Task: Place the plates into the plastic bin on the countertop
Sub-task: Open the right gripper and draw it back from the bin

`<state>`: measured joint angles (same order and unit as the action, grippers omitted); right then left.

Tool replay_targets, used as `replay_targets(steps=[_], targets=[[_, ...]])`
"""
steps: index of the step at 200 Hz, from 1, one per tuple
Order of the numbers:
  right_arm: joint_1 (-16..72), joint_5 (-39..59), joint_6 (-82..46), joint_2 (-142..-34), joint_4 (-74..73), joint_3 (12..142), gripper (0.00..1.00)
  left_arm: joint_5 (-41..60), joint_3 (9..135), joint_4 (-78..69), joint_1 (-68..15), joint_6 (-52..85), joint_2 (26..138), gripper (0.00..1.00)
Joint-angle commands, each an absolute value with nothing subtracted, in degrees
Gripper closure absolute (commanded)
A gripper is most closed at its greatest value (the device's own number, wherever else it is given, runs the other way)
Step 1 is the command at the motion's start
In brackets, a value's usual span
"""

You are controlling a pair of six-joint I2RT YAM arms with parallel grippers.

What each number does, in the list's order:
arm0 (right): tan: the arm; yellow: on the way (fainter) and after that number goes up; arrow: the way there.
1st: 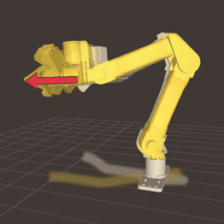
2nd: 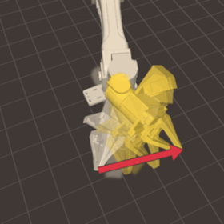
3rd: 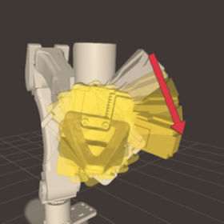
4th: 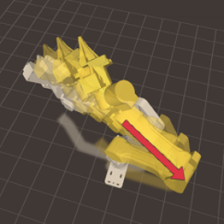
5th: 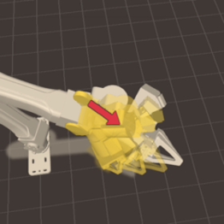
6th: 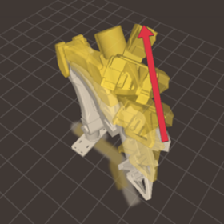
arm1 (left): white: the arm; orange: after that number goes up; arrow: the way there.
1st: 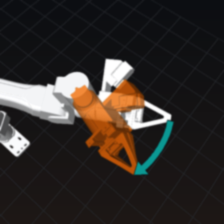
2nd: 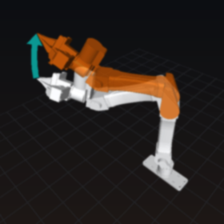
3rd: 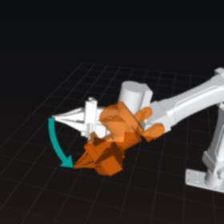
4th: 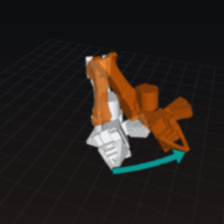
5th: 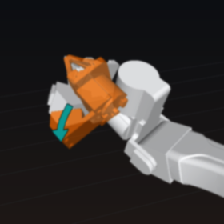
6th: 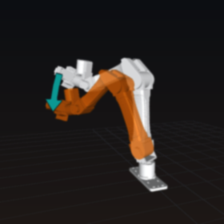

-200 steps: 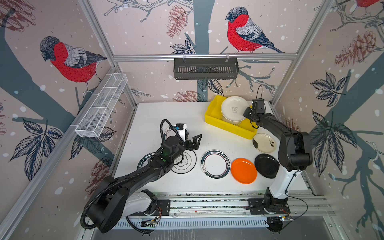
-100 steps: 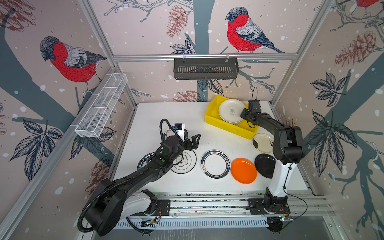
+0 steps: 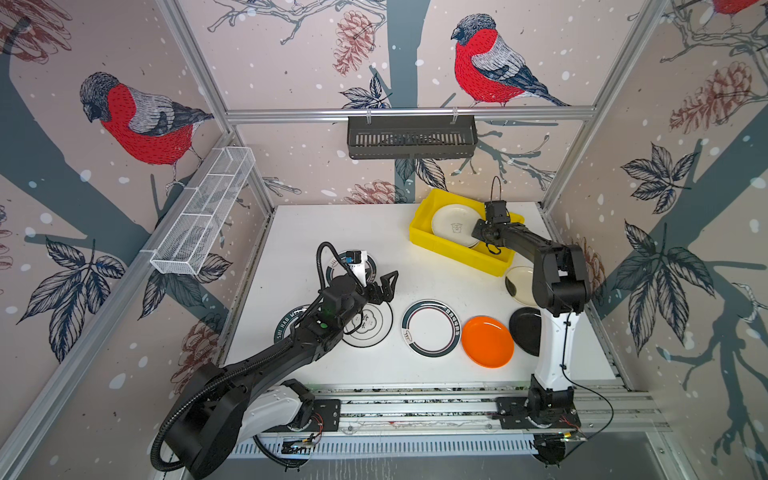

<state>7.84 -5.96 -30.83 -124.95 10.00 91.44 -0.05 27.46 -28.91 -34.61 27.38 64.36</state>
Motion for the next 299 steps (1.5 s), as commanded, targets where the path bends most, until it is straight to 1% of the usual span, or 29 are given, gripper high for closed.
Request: replay_targets(steps=[1, 12, 25, 31, 38, 48, 57, 67, 83, 88, 104, 114, 123, 128, 145, 166, 184, 213, 235, 258, 271, 299], targets=[[8.13, -10.81, -27.83, -125.9, 12.96, 91.58, 0.9, -1.34, 27.27, -29.17, -34.54, 27.42, 63.72, 0.02], [8.17, -11.39, -27.69, -125.99, 13.26, 91.49, 0.85, -1.5, 27.08, -29.04, -34.54, 27.33, 63.42, 0.02], [8.33, -11.72, -27.65, -125.48, 13.17, 90.96, 0.84, -1.77, 26.9, -28.92, -34.54, 27.03, 63.28, 0.02], [8.56, -12.18, -27.6, -124.97, 12.76, 90.43, 0.82, -1.87, 26.92, -28.75, -34.54, 26.77, 63.28, 0.02], [8.85, -12.59, -27.45, -124.17, 12.0, 89.66, 0.72, -2.1, 26.98, -28.52, -34.54, 26.51, 63.26, 0.02], [9.58, -13.58, -27.03, -122.88, 10.99, 88.56, 0.52, -2.21, 27.16, -28.25, -34.54, 26.04, 63.28, 0.02], [10.28, -14.68, -26.7, -121.42, 10.3, 87.73, 0.41, -2.45, 27.31, -27.91, -34.54, 25.72, 63.28, 0.02], [11.08, -15.34, -26.16, -119.67, 9.4, 86.75, 0.34, -2.57, 27.36, -27.64, -34.54, 25.58, 63.0, 0.02], [11.99, -16.26, -25.88, -116.76, 8.75, 85.75, 0.28, -2.61, 27.26, -27.46, -34.54, 25.26, 62.32, 0.02], [12.23, -16.58, -25.85, -115.86, 8.7, 85.55, 0.22, -2.71, 27.17, -27.45, -34.54, 25.14, 62.08, 0.02], [12.75, -17.3, -25.67, -112.86, 9.26, 85.26, 0.15, -2.83, 26.85, -27.33, -34.54, 24.59, 61.15, 0.02], [13.2, -17.34, -26.06, -110.72, 10.72, 85.52, 0.07, -3.36, 26.8, -27.14, -34.54, 24.52, 60.53, 0.02], [14.12, -17.38, -26.16, -108.65, 13.65, 86.68, 0.04, -4.82, 27.66, -25.24, -34.54, 25.48, 59.97, 0.02], [14.77, -17.79, -25.77, -107.42, 15.05, 87.39, 0.0, -5.83, 28.33, -23.87, -34.54, 26.37, 59.73, 0.02], [17.34, -20.87, -23.44, -103.26, 18.35, 88.84, 0.0, -7.27, 31.28, -18.9, -34.54, 28.89, 59.74, 0.02], [18.02, -20.5, -22.19, -98.0, 19.33, 87.19, 0.0, -9.24, 36.57, -10.94, -34.54, 27.88, 61.75, 0.02], [17.85, -18.11, -21.9, -92.45, 17.47, 81.55, 0.0, -10.81, 38.54, -7.4, -34.54, 26.1, 63.8, 0.03], [18.48, -14.9, -21.79, -81.03, 10.93, 67.96, 0.0, -13.07, 34.0, -11.13, -34.54, 25.89, 64.73, 0.03], [19.2, -12.94, -22.39, -72.16, 6.39, 59.61, 0.0, -13.38, 32.01, -11.31, -34.65, 29.21, 62.74, 0.03], [19.4, -5.33, -23.94, -62.32, 2.47, 53.12, 0.0, -14.41, 30.09, -8.24, -34.89, 33.61, 59.12, 0.03], [19.86, -4.43, -26.9, -58.93, 3.32, 51.36, 0.0, -14.96, 29.08, -5.64, -35.11, 35.22, 56.55, 0.03], [20.22, -1.32, -26.18, -54.38, 4.87, 48.09, 0.0, -16.6, 26.76, 0.28, -35.92, 37.95, 50.15, 0.03]])
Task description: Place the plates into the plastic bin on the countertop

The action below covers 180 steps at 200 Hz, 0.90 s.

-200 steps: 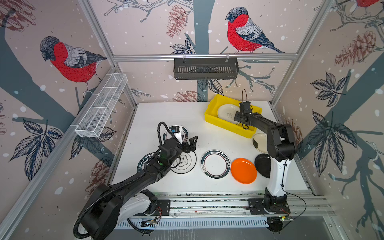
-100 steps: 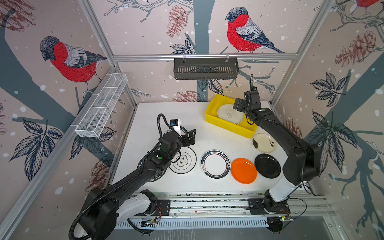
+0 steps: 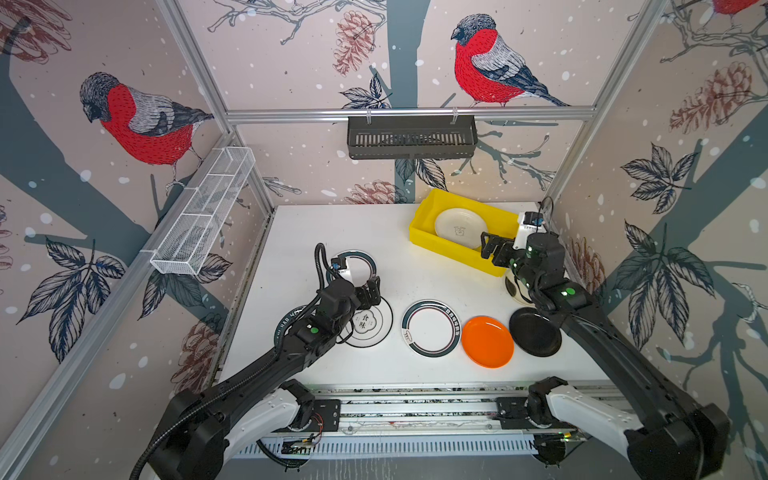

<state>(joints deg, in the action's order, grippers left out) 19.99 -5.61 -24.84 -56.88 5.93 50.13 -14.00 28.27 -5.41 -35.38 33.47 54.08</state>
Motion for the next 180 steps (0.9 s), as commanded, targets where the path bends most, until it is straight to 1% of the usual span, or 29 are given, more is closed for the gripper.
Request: replay_targets(steps=[1, 36, 55, 87, 132, 180], targets=[[20.22, -1.28, -26.14, -54.26, 4.89, 47.95, 0.0, -16.65, 26.7, 0.45, -35.94, 38.0, 49.95, 0.03], [20.13, 2.05, -26.86, -50.53, 5.62, 43.81, 0.0, -15.54, 22.89, 3.43, -36.51, 41.0, 44.69, 0.03], [20.14, 8.21, -25.63, -49.92, 6.86, 42.62, 0.0, -14.22, 21.94, 5.3, -37.27, 42.27, 44.11, 0.03], [20.39, 13.28, -25.74, -49.66, 8.6, 40.11, 0.0, -15.35, 22.06, 10.16, -42.96, 45.0, 44.58, 0.04], [22.73, 14.25, -26.1, -47.86, 11.04, 37.94, 0.0, -13.73, 20.29, 12.41, -49.47, 49.62, 43.9, 0.04], [26.22, 14.45, -28.97, -47.51, 11.17, 33.57, 0.0, -9.15, 17.97, 7.73, -52.18, 51.37, 45.22, 0.06]])
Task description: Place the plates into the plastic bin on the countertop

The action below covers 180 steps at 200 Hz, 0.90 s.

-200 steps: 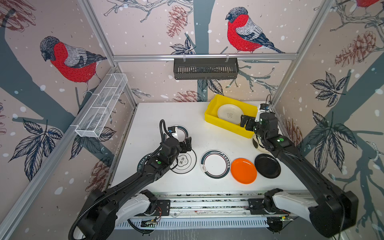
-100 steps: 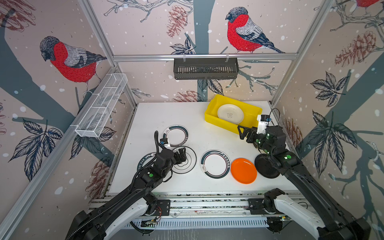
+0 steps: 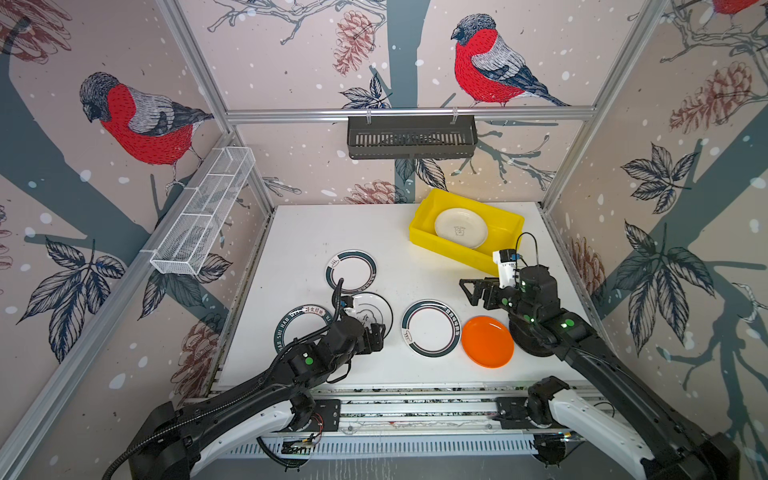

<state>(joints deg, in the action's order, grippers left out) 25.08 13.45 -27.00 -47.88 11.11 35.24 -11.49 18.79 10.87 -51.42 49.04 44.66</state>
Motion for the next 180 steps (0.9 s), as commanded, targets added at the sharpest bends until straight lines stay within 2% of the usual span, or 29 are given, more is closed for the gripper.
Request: replay_targets(steps=[1, 112, 180], targets=[[26.29, 14.47, -28.99, -47.48, 11.12, 33.49, 0.0, -9.1, 17.95, 7.51, -52.24, 51.44, 45.24, 0.06], [28.83, 12.57, -33.9, -44.48, 7.81, 29.06, 0.0, -10.86, 21.71, -3.61, -59.6, 52.87, 61.13, 0.08], [29.22, 12.0, -34.8, -45.04, 7.55, 27.86, 0.0, -7.33, 21.42, -6.15, -59.96, 54.4, 66.72, 0.07]])
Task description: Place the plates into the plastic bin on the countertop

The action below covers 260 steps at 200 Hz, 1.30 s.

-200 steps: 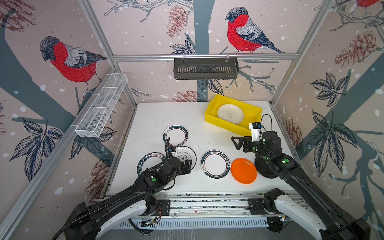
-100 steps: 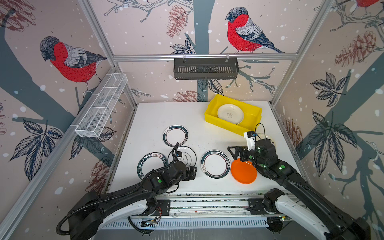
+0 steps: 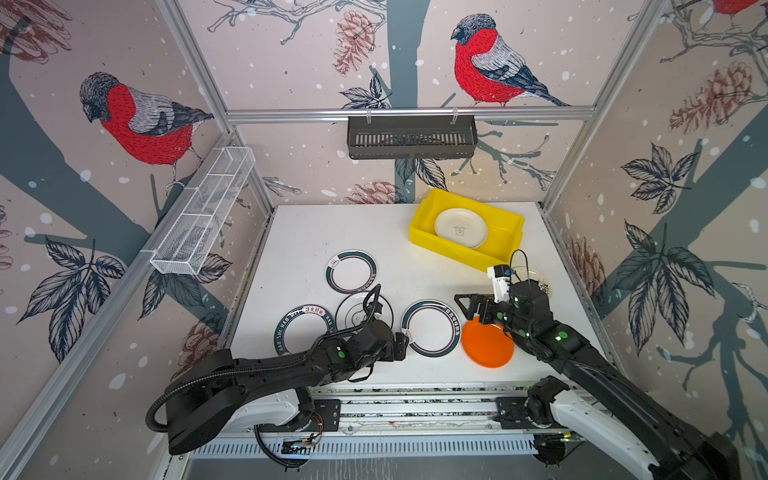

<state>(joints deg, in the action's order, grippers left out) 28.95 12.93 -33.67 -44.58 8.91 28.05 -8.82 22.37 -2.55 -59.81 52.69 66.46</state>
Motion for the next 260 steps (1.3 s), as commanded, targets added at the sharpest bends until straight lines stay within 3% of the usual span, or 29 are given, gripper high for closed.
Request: replay_targets(steps=[1, 118, 260], targets=[[29.25, 12.02, -34.8, -45.06, 7.6, 27.86, 0.0, -7.31, 21.39, -6.2, -59.95, 54.4, 66.67, 0.07], [30.07, 10.06, -35.86, -45.18, 8.36, 27.63, 0.0, -7.84, 22.39, -3.69, -60.02, 53.39, 59.37, 0.07], [30.15, 9.69, -38.13, -42.46, 9.41, 26.46, 0.0, -3.27, 21.25, -19.13, -60.21, 55.25, 70.59, 0.1]])
